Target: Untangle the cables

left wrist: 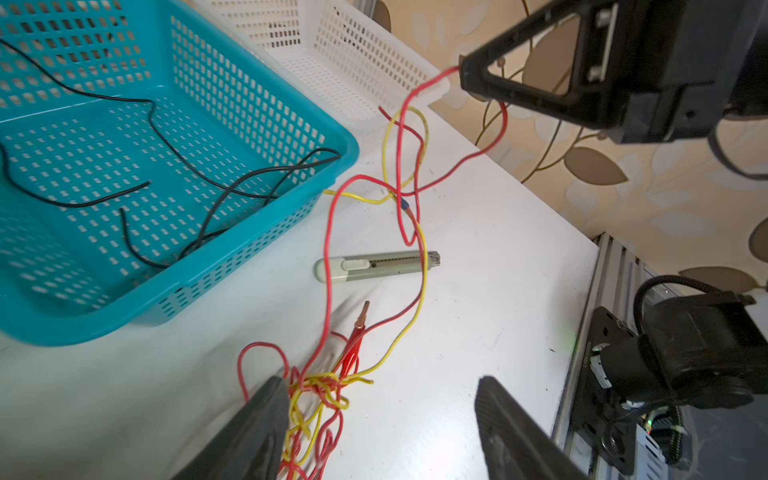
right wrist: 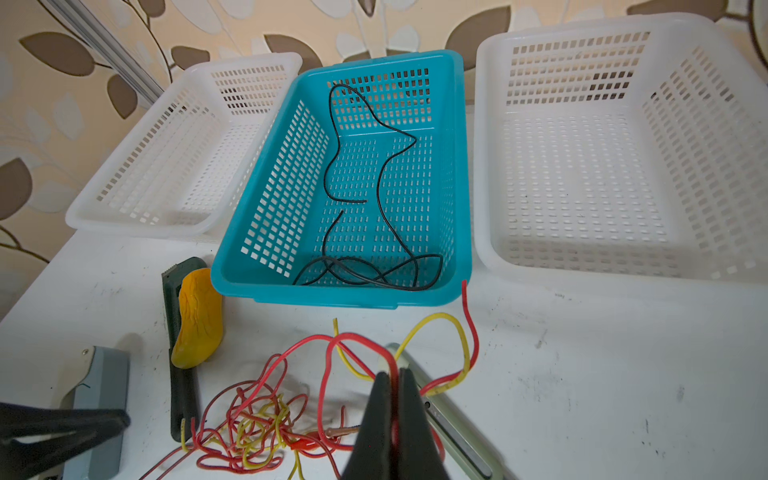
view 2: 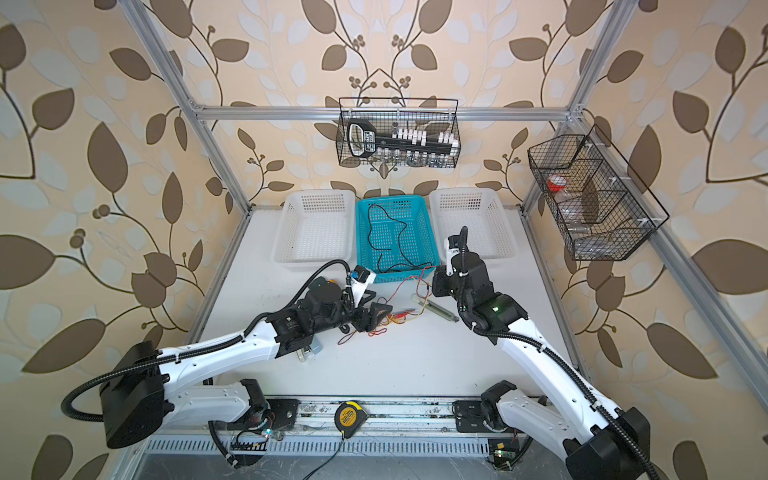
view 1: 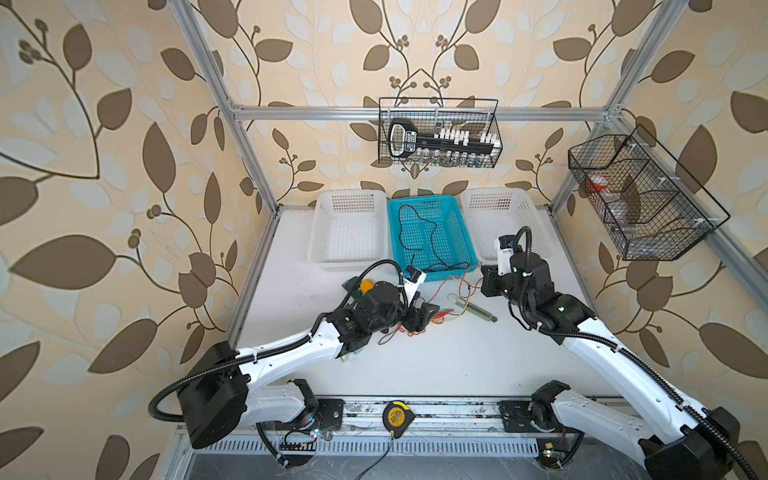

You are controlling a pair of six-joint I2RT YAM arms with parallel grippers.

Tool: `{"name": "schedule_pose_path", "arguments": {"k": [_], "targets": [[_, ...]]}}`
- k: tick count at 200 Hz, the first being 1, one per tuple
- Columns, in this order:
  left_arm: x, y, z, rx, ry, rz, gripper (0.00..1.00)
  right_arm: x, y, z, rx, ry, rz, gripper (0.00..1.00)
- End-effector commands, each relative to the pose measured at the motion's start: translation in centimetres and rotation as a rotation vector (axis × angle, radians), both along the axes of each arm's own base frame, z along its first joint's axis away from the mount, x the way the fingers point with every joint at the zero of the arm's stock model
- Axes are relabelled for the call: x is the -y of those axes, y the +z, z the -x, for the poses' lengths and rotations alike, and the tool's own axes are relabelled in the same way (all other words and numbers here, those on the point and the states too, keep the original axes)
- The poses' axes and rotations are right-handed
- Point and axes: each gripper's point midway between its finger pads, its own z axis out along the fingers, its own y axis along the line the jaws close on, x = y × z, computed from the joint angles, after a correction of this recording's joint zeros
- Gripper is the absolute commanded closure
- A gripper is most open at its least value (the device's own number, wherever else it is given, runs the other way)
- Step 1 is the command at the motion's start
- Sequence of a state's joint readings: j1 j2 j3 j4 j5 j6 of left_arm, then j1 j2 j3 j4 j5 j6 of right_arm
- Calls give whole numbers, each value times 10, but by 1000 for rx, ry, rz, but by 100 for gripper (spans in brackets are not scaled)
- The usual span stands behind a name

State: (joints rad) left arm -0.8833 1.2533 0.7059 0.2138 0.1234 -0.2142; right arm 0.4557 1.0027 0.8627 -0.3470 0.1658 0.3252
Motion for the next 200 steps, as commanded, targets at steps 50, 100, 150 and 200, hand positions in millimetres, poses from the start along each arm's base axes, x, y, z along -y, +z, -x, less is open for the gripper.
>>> {"name": "schedule_pose_path", "arguments": {"k": [50, 100, 150, 200], "targets": [[72, -8, -10, 22, -82, -2, 27, -3, 24, -2, 54, -11, -36, 100], [97, -23, -23, 52, -31, 15, 32, -4, 26, 0, 57, -3, -45, 100], [117, -32, -34, 59, -9, 30, 41, -5, 28, 4, 66, 8, -59, 100], [115, -32, -40, 64, 26, 23, 92, -4, 22, 5, 61, 7, -52, 100]]}}
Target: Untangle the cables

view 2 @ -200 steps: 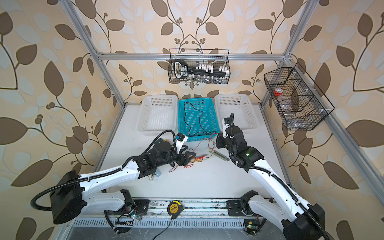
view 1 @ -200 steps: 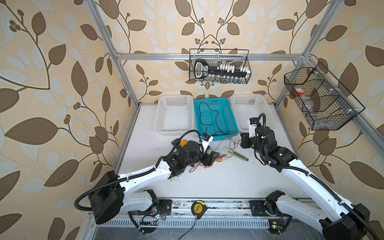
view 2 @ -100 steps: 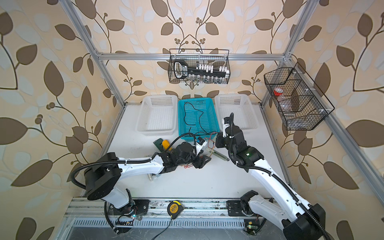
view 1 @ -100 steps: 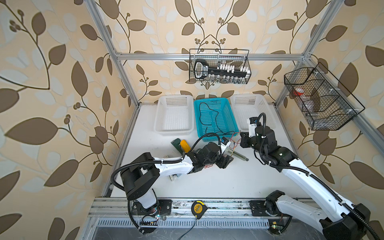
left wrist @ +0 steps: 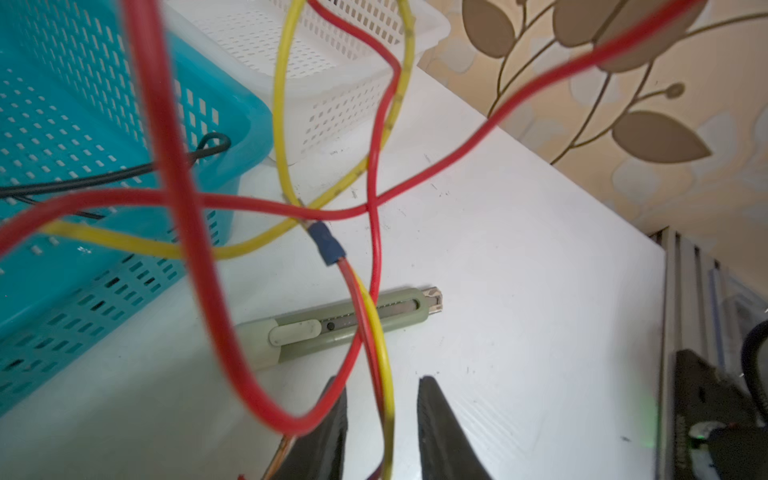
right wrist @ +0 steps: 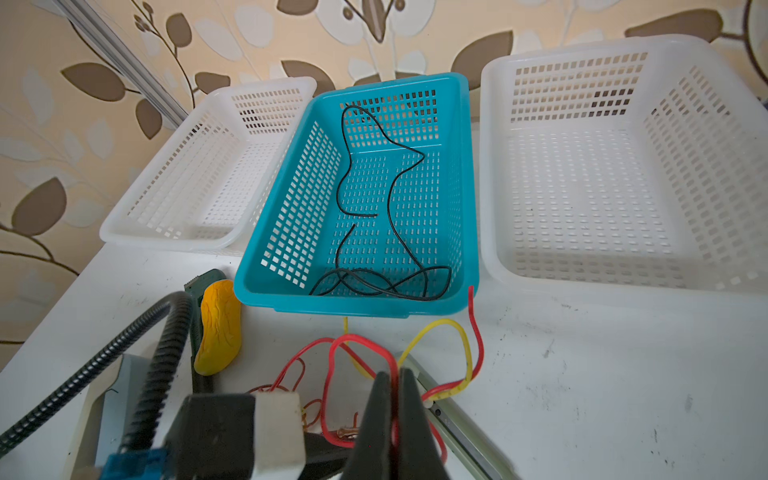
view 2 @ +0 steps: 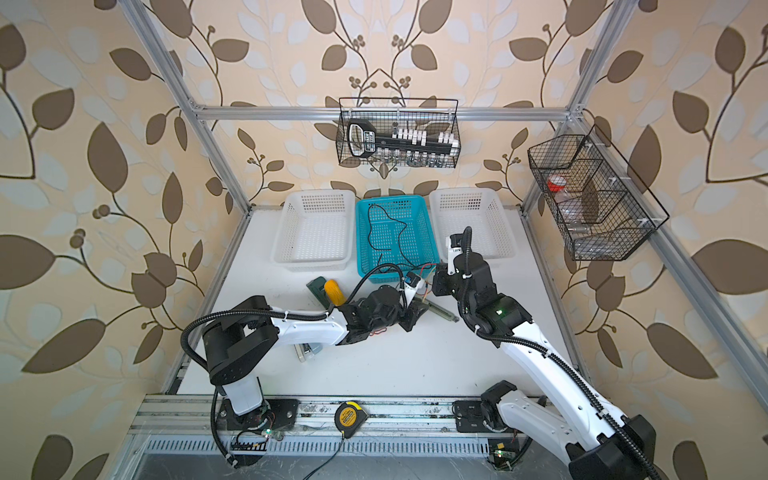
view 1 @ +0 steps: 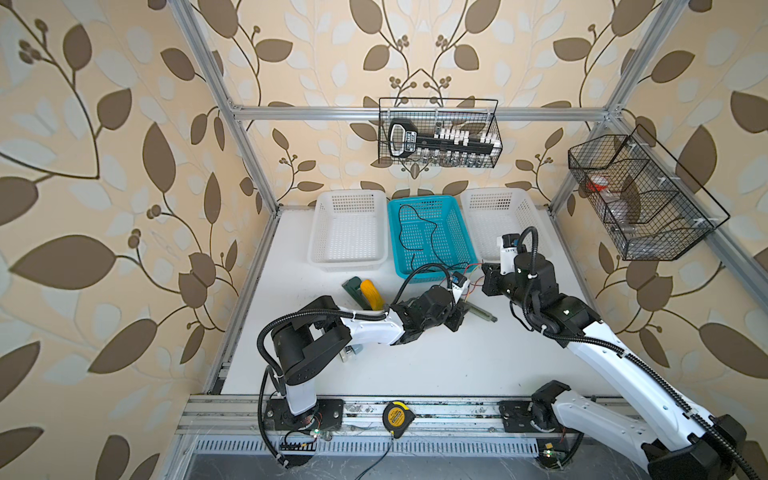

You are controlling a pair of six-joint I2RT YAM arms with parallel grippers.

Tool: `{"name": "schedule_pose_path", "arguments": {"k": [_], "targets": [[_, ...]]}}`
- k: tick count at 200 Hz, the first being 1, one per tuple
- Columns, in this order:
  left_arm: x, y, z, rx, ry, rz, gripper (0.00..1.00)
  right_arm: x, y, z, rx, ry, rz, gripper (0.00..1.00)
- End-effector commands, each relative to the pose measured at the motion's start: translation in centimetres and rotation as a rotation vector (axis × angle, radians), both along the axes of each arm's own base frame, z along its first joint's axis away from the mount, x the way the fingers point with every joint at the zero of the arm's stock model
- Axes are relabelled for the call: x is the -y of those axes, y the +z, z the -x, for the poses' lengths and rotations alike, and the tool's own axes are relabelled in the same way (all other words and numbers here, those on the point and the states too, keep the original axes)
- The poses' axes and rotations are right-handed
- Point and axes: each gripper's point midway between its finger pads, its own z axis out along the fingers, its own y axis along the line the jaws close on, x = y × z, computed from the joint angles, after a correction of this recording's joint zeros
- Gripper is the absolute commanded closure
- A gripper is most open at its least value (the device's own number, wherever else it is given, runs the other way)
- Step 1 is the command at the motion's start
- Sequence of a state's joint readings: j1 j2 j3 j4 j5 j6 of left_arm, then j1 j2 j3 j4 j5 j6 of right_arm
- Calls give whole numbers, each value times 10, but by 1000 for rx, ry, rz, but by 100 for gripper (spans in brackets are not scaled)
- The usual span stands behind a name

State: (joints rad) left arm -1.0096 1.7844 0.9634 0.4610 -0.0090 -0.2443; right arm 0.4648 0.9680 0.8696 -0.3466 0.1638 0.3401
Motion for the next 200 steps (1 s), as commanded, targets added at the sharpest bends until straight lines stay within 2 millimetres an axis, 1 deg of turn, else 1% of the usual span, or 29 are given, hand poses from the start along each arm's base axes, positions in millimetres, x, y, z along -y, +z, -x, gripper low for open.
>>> {"name": "schedule_pose_path", "arguments": {"k": [1, 8, 28, 57, 109, 129, 136, 138, 142, 163, 200], "targets": [[9, 29, -7, 58, 18, 61, 93, -2, 8, 0, 27, 3, -20, 100], [9, 29, -5, 54, 13, 56, 100, -2, 6, 0, 24, 1, -18, 100], [6, 29, -2, 43, 7, 46, 100, -1, -2, -3, 14, -9, 1, 100], [-5, 36, 6, 45, -3, 49, 100, 10, -12, -12, 13, -58, 41, 100], [-36, 59, 23, 95, -8, 42, 100, 46, -28, -29, -13, -170, 64, 100], [-48, 63, 33, 99, -30, 24, 100, 62, -30, -35, -14, -222, 70, 100], [-51, 56, 36, 90, -36, 1, 100, 67, -29, -36, -12, -238, 66, 100], [-53, 65, 37, 102, -37, 15, 100, 67, -29, -37, -11, -239, 65, 100], [-56, 68, 39, 105, -39, 13, 100, 70, -29, -38, -9, -246, 66, 100], [-74, 63, 44, 109, -22, -37, 100, 81, -27, -41, -10, -279, 74, 100], [-119, 53, 40, 120, 110, -100, 100, 100, -20, -40, -6, -332, 73, 100]]}}
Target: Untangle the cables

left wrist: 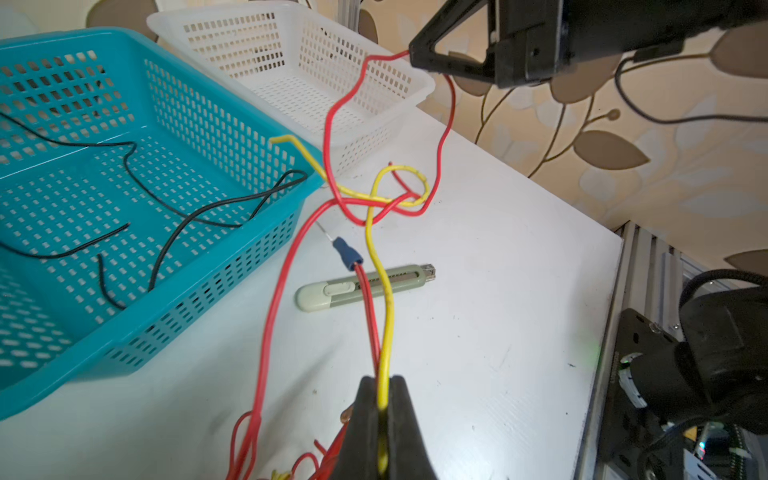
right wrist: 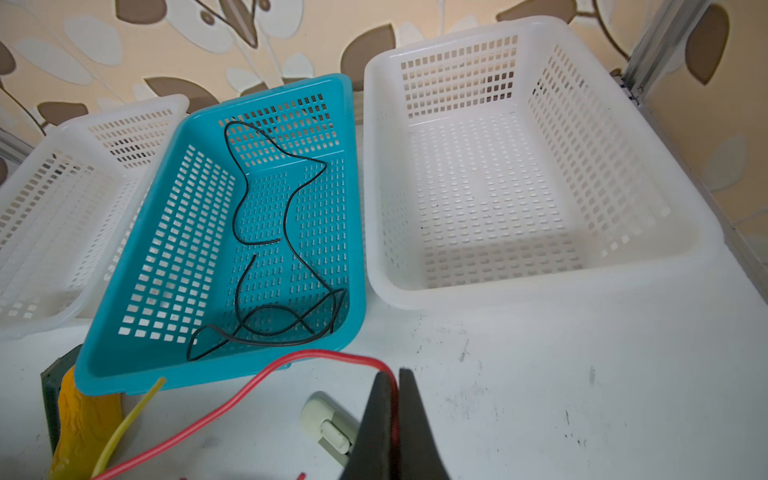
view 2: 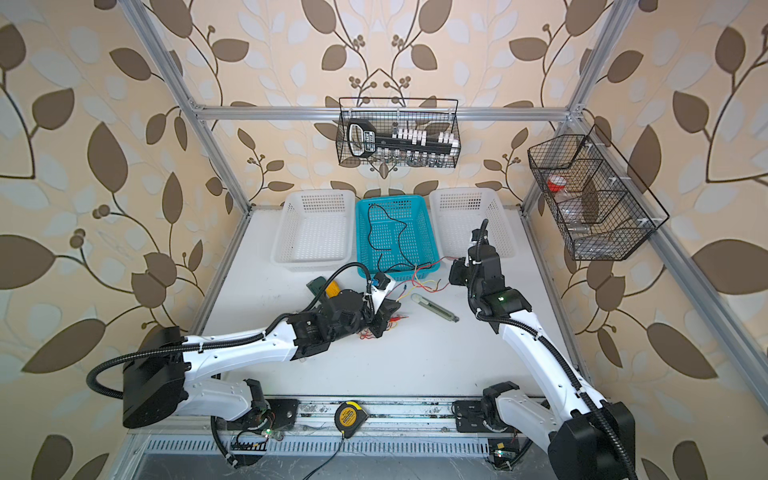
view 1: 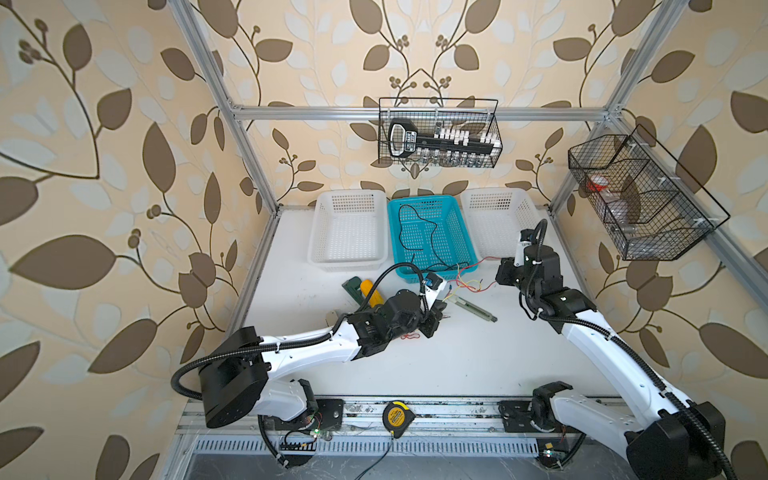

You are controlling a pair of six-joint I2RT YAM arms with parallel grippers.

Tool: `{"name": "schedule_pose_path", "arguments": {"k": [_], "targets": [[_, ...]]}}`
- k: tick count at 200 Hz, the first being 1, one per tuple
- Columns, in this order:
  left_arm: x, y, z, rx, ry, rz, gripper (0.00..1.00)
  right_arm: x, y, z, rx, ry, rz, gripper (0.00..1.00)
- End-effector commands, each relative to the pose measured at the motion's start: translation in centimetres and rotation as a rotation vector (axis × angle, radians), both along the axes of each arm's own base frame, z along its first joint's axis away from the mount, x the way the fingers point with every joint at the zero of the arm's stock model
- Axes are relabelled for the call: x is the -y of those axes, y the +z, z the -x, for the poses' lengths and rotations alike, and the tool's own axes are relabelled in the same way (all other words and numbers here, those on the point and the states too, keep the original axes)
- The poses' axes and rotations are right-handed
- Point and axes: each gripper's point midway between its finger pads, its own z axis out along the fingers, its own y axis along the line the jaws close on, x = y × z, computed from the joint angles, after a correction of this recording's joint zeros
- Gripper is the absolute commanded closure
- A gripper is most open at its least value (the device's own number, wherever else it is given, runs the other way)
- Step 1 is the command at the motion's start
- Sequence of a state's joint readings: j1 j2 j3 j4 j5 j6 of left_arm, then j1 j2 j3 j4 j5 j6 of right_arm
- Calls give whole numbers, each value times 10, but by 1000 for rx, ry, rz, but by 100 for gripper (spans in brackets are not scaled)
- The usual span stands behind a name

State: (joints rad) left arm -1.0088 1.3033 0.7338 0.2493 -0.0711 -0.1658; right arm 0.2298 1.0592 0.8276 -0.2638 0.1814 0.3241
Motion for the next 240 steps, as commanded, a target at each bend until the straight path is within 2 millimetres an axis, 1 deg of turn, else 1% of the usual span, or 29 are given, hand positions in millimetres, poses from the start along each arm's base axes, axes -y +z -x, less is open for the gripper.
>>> {"name": "schedule_pose_path", "arguments": {"k": [1, 30, 47, 67, 86, 102, 128, 146, 166, 185, 204, 226, 240], "targets": [[-35, -8, -1, 20, 92, -73, 100, 26, 11, -2, 33, -91, 41, 100], [-70, -10, -4, 31, 198, -80, 100, 41, 18, 1, 41, -132, 43, 100], [-86, -8, -7, 41, 248, -75, 100, 49, 20, 2, 37, -156, 45, 100], [-102, -7, -12, 42, 304, -66, 100, 56, 20, 4, 24, -180, 44, 100], [-110, -7, -18, 38, 339, -73, 100, 61, 23, 6, 28, -201, 54, 100], [-119, -9, -24, 39, 387, -96, 100, 71, 22, 8, 13, -238, 71, 100], [-142, -15, -34, 22, 485, -134, 100, 88, 24, 13, 12, -282, 54, 100], [-156, -17, -39, 5, 534, -117, 100, 94, 24, 15, 10, -294, 50, 100], [-159, -14, -40, -9, 536, -58, 100, 91, 17, 15, -8, -278, 40, 100], [-152, -9, -41, -12, 515, -34, 100, 82, 7, 12, -24, -240, 5, 100], [-148, -8, -44, -12, 510, -28, 100, 82, -6, 12, -57, -241, 6, 100], [-150, -9, -47, -14, 528, -33, 100, 91, -9, 17, -69, -282, 39, 100], [-163, -8, -50, -8, 579, -56, 100, 103, -7, 22, -68, -335, 67, 100]]}}
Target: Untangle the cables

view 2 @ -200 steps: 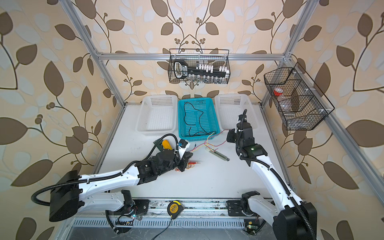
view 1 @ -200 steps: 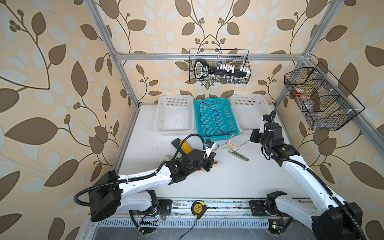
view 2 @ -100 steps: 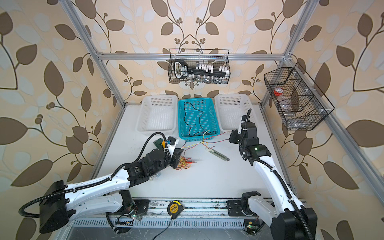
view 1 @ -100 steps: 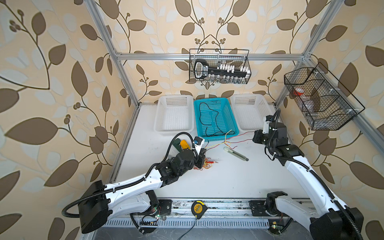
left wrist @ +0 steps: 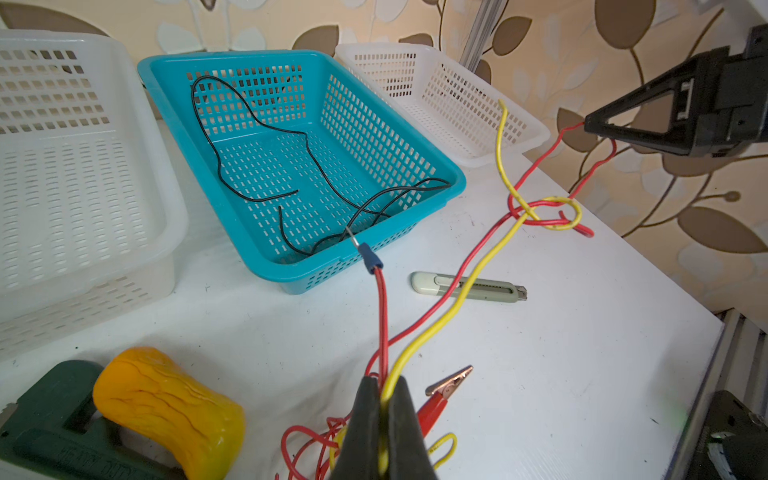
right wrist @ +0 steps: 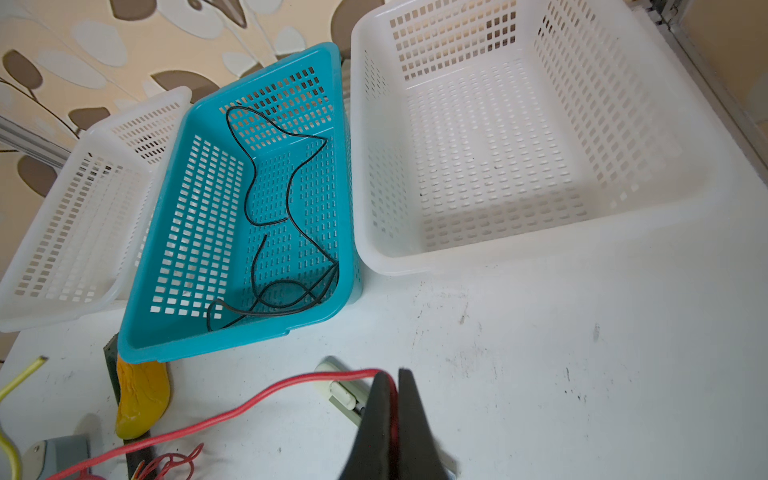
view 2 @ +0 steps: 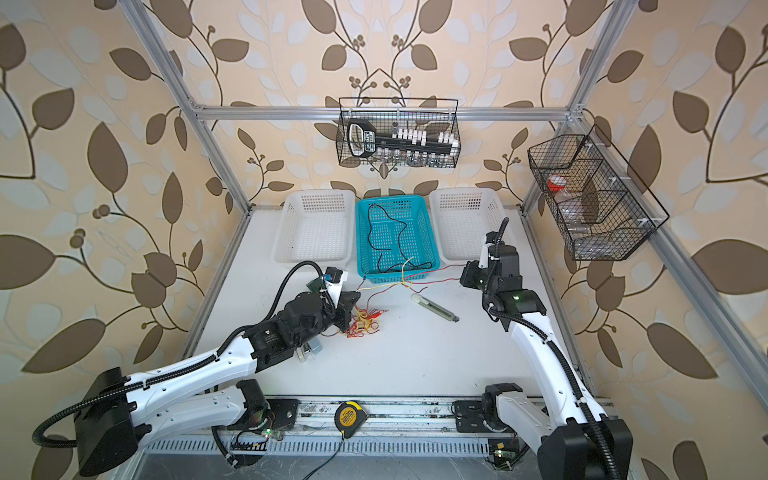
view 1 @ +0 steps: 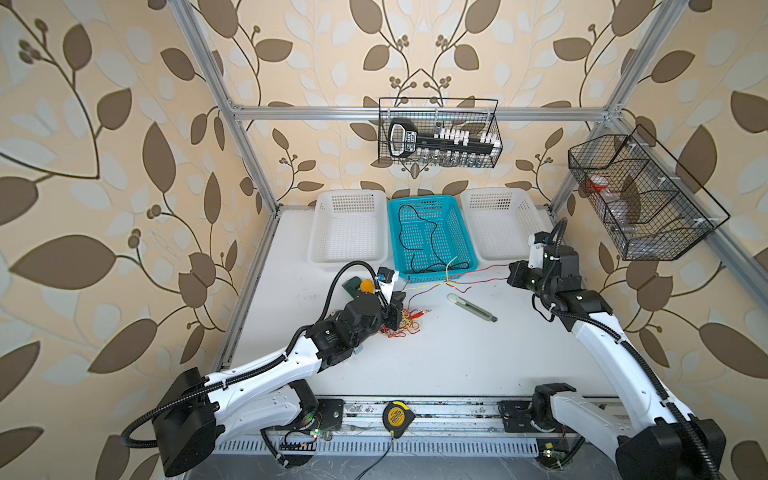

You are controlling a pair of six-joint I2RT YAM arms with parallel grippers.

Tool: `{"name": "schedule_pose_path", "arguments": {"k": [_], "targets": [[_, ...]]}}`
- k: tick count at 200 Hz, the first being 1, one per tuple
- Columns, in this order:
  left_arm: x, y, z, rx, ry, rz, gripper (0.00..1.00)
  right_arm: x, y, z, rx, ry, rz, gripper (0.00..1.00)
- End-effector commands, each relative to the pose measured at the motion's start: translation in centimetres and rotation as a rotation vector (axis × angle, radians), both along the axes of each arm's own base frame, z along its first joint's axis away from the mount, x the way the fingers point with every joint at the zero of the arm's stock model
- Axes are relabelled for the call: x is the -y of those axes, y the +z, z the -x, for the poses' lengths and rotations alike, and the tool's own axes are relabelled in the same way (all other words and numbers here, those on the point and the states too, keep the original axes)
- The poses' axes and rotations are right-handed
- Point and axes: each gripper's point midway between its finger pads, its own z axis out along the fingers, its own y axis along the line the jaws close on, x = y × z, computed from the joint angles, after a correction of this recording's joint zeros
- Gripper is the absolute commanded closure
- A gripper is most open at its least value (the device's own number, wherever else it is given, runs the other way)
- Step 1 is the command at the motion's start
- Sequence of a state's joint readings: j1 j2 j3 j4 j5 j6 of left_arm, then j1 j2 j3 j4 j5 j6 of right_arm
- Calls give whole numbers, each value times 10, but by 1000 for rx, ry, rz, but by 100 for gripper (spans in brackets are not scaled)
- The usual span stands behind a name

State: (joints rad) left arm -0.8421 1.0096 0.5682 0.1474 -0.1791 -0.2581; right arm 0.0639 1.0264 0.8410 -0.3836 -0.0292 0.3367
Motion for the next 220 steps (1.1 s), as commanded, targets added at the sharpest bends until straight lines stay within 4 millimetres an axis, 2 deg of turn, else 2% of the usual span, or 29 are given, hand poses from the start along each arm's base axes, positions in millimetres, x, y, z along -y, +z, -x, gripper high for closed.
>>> {"name": "schedule_pose_path", "arguments": {"k": [1, 29, 58, 97, 125, 149, 173, 209, 220], "targets": [[-63, -15, -23, -21, 281, -113, 100, 81, 2, 8, 3, -332, 197, 100], [-91, -12, -26, -36, 354, -114, 100, 92, 5, 12, 13, -365, 181, 100], [-110, -15, -26, -52, 409, -135, 100, 92, -1, 11, 6, -363, 166, 100], [-105, -19, -28, -78, 390, -118, 100, 80, -3, 6, 10, -310, 122, 100], [-77, -16, -30, -73, 264, -71, 100, 36, 0, -4, 38, -128, 54, 100], [-53, -12, -31, -69, 158, -28, 100, -17, 1, -4, 63, 46, 88, 100], [-37, -9, -31, -65, 88, -1, 100, -58, -11, 0, 62, 177, 75, 91], [-20, -8, -30, -66, 22, 11, 100, -84, -35, 5, 17, 269, 81, 81], [-16, -8, -30, -69, 5, 13, 100, -89, -38, 6, 9, 287, 77, 75]]}}
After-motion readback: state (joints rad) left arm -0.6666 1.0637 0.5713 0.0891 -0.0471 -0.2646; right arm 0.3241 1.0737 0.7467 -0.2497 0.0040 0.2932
